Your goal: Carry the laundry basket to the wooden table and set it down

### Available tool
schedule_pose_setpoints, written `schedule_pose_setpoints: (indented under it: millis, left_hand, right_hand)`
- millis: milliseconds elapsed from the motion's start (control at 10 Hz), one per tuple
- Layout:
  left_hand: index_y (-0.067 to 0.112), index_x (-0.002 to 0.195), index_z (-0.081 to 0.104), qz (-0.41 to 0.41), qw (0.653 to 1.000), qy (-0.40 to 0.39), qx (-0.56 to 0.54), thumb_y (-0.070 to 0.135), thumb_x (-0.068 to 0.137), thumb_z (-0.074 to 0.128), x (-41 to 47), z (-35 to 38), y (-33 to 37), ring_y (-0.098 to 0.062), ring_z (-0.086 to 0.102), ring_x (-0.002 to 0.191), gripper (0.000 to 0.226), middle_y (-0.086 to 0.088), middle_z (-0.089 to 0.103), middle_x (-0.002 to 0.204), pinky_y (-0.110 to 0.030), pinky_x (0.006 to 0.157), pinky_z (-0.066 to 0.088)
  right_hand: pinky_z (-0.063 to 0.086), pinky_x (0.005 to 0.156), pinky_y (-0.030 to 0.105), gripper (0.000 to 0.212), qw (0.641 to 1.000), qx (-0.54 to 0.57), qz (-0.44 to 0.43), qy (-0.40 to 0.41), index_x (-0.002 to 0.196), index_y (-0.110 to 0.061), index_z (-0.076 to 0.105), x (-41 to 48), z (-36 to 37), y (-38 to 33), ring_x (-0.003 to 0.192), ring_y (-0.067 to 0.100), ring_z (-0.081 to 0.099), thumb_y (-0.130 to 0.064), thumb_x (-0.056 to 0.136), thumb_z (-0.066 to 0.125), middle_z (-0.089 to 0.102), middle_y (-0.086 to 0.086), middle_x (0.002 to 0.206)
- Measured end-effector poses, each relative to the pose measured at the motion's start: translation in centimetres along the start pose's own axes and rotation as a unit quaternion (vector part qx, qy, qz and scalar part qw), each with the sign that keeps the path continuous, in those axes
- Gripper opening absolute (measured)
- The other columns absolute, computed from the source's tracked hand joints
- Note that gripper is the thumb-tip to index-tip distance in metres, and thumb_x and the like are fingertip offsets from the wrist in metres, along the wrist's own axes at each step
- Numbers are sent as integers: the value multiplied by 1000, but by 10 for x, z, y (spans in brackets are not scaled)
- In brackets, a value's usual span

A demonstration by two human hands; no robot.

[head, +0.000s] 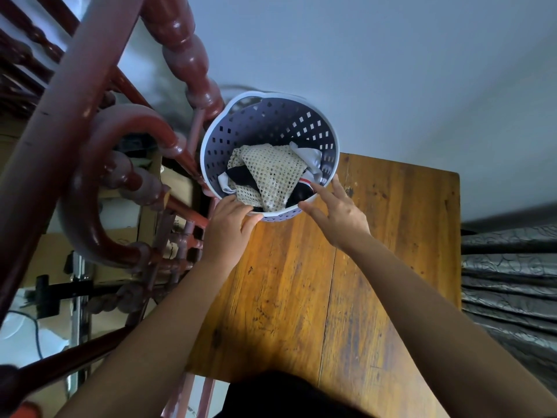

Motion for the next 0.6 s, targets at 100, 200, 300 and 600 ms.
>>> schedule_pose_setpoints:
  millis: [100,200,300,600]
  left_hand:
    - [-1,106,76,-2,1000,-24,17,33,96,63,0,0,-1,-35,66,118,38,-15,78,108,-49,104,52]
    - [2,120,71,-30,996,-79,32,42,101,49,-4,-4,5,-31,58,131,49,-13,72,124,-50,108,47]
    - [2,136,63,-53,995,-80,11,35,105,47,-13,-13,20,-30,49,143,48,-14,63,144,-47,119,37]
    - [15,157,38,-125,981,-97,-108,39,104,46,-72,-56,54,-23,39,151,59,-4,41,163,-44,119,36]
  right_hand:
    - [54,91,45,69,1000,-9,4,-15,156,-50,24,-2,-1,-1,150,30,39,-78,93,30,8,0,174]
    - [50,100,49,71,999,-14,12,-26,159,-44,22,-11,-3,-6,150,32,39,-74,95,31,15,1,173]
    - [48,105,50,70,1000,-9,-9,-9,161,-36,23,-27,-6,-8,149,29,41,-67,99,33,24,1,171]
    - [47,104,37,55,992,71,-75,72,150,-26,47,-102,-44,11,137,20,54,-55,104,39,51,-1,154]
Point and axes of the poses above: each hand's wrist, its own x-axis towards the middle knuckle, its own z-axis out of the palm, y = z × x, the point moved 1 cm from there along x, towards the middle knuckle
